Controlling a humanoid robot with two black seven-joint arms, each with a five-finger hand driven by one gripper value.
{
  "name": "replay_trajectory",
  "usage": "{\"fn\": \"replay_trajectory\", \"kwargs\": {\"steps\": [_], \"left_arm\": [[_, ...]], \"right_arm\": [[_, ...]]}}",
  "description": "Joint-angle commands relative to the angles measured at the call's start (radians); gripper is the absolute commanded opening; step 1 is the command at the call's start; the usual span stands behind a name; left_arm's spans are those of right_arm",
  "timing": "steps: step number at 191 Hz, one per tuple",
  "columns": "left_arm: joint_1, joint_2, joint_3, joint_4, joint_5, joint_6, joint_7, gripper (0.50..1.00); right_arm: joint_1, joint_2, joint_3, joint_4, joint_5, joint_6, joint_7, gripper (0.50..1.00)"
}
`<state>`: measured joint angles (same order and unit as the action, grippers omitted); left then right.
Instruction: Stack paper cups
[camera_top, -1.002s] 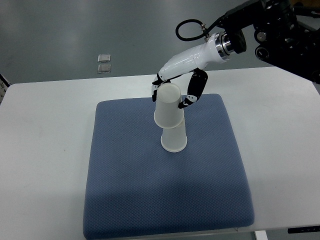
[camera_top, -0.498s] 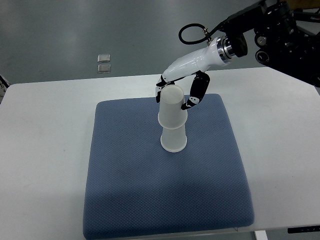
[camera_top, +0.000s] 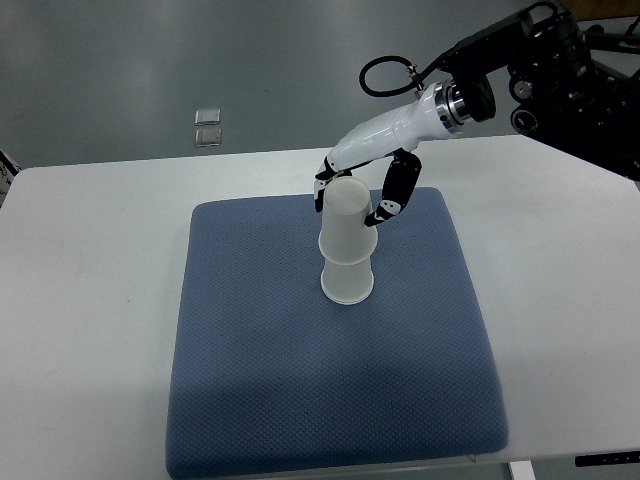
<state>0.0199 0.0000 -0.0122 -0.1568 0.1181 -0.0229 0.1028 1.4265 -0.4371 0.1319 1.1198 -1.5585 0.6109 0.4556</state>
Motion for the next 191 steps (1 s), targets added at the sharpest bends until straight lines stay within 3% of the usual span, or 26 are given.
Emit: {"fn": "replay_trajectory", "kwargs": {"steps": [1,10,23,53,147,191], "left_arm": [[0.000,0.000,0.001,0.000,0.000,0.000,0.000,1.000],[0.000,0.000,0.000,0.000,0.000,0.000,0.000,1.000],[0.000,0.000,0.000,0.000,0.000,0.000,0.000,1.000],[0.000,0.000,0.000,0.000,0.000,0.000,0.000,1.000],[0.000,0.000,0.000,0.000,0.000,0.000,0.000,1.000],[0.000,0.000,0.001,0.000,0.000,0.000,0.000,1.000]], "right_arm": [[-0.006,0.001,-0.005,0.000,0.000,0.000,0.000,0.717],[-0.014,0.001,-0.005,0.000,0.002,0.000,0.000,0.727],[-0.029,0.001,-0.005,0.000,0.002,0.000,0.000,0.803],[-0.044,0.003,-0.002,-0.003,0.003,0.000,-0.002,0.907],[-0.063,0.023,0.015,-0.041,0.028,0.000,0.000,0.924],[-0.120,0.031,0.017,-0.198,0.264,0.000,0.000,0.921]]}}
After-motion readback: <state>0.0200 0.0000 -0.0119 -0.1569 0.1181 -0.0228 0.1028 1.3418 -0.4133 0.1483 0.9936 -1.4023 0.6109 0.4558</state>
